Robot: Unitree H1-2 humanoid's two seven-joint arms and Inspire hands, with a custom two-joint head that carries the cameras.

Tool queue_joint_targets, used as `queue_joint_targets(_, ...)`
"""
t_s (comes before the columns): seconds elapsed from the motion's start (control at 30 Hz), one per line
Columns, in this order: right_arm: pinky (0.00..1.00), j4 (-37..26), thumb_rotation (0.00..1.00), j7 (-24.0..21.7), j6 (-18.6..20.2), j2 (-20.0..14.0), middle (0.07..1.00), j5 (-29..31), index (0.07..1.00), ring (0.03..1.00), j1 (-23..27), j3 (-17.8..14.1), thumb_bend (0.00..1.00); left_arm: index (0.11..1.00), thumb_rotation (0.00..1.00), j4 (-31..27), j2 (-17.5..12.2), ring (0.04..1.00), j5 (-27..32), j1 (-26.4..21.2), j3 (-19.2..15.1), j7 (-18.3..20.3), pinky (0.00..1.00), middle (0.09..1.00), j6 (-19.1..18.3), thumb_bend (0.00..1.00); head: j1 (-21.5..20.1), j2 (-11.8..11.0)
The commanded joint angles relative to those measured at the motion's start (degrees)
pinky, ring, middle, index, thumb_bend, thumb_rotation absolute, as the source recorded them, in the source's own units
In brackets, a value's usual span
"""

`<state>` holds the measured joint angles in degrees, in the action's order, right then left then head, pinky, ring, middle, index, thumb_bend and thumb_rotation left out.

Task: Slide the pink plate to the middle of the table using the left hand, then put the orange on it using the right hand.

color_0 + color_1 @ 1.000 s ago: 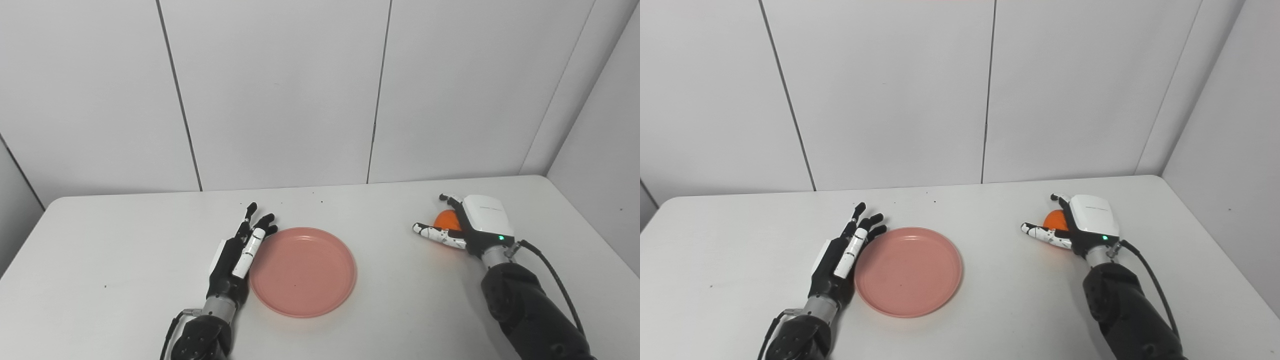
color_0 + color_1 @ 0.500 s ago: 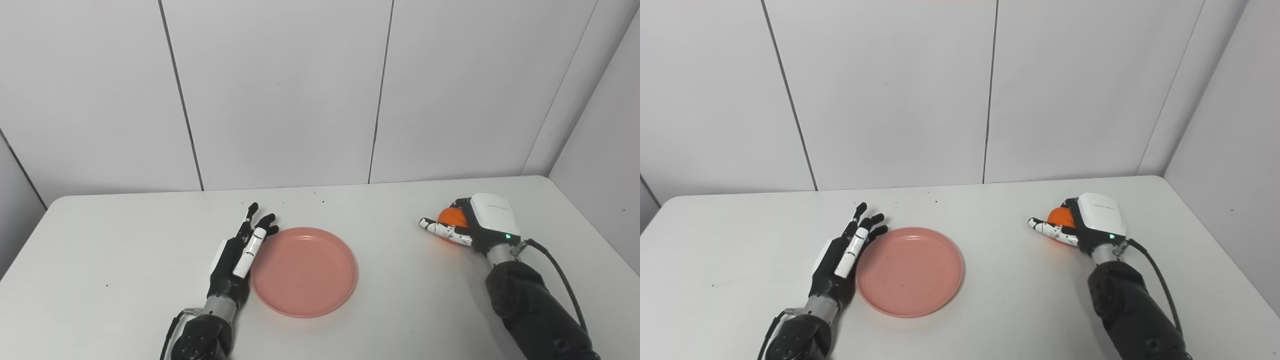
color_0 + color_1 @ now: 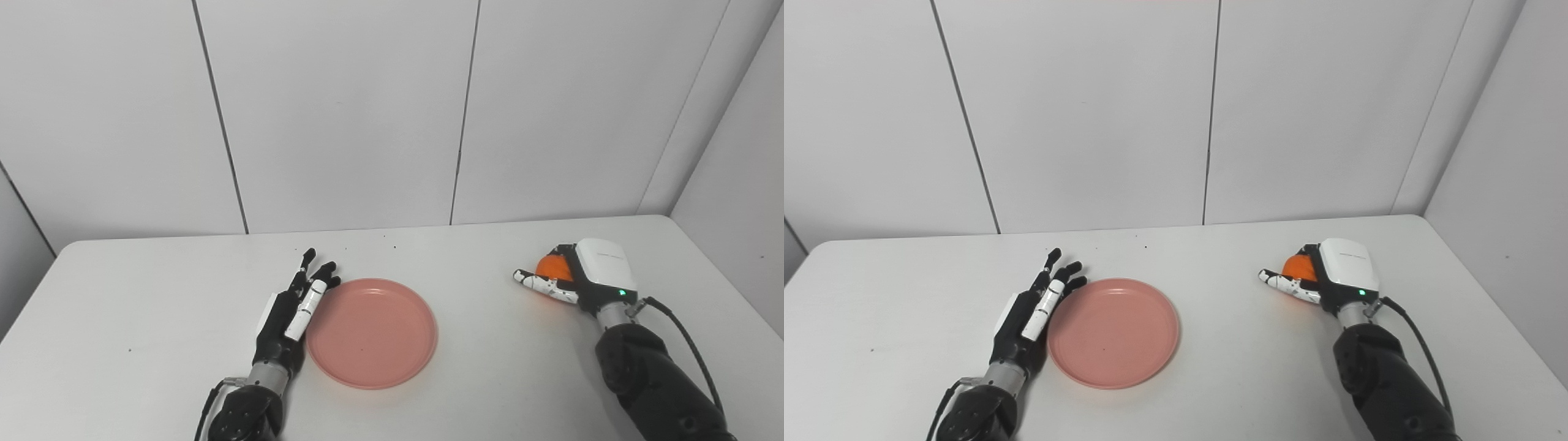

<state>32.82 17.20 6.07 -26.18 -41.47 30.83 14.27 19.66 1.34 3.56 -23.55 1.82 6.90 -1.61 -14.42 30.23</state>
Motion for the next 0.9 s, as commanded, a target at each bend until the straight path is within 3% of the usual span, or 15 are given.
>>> queue_joint_targets(0.0,0.28,-3.1,0.98,1.2,-3.0,-1.9,0.389,0.1,0.45,0.34,0.7,-0.6,0.67,1.0,0.74,0.2,0.4,0.855,0.2,0.2,0.2,-0.1,1.0,0.887,-2.3,0.69,0.4,0.1)
queue_joint_targets(0.23,0.19,-8.9,0.9,1.7,-4.9,-2.4,0.305,0.8,0.345,0.243,1.1,-1.9,0.66,1.0,0.74,0.8,1.1,0.849,0.5,0.0,0.1,-0.3,1.0,0.887,-2.1,0.69,2.4,0.3)
queue_joint_targets(0.33,0.2,-11.9,0.94,0.2,-4.2,-2.6,0.32,0.0,0.352,0.255,2.0,-2.0,0.68,1.0,0.75,0.6,2.0,0.848,0.9,-0.2,-0.2,-1.3,1.0,0.885,-3.3,0.65,3.5,0.5)
queue_joint_targets(0.47,0.2,-15.2,0.94,-0.2,-5.3,-2.2,0.321,0.1,0.358,0.254,3.0,-2.4,0.69,1.0,0.86,0.9,2.5,0.859,0.2,-0.2,0.1,-2.5,0.99,0.893,-2.4,0.68,4.4,0.6)
queue_joint_targets(0.57,0.21,-17.4,0.94,-0.3,-5.9,-1.8,0.322,0.2,0.364,0.256,3.3,-2.5,0.69,1.0,0.94,1.3,2.9,0.876,-0.3,-0.4,0.2,-3.6,0.97,0.895,-1.9,0.79,4.8,0.7)
queue_joint_targets(0.7,0.2,-20.2,0.9,-0.7,-7.1,-0.8,0.316,0.8,0.355,0.25,3.5,-2.5,0.68,1.0,0.91,1.9,4.4,0.872,0.6,-0.9,-0.9,-5.5,0.97,0.868,-1.9,0.84,5.7,0.9)
queue_joint_targets(0.87,0.21,-24.8,0.96,-2.2,-7.6,1.5,0.33,1.2,0.364,0.26,2.6,-2.2,0.7,1.0,0.9,2.0,5.4,0.881,0.2,-1.3,-1.5,-6.9,0.96,0.872,-2.6,0.8,6.5,1.0)
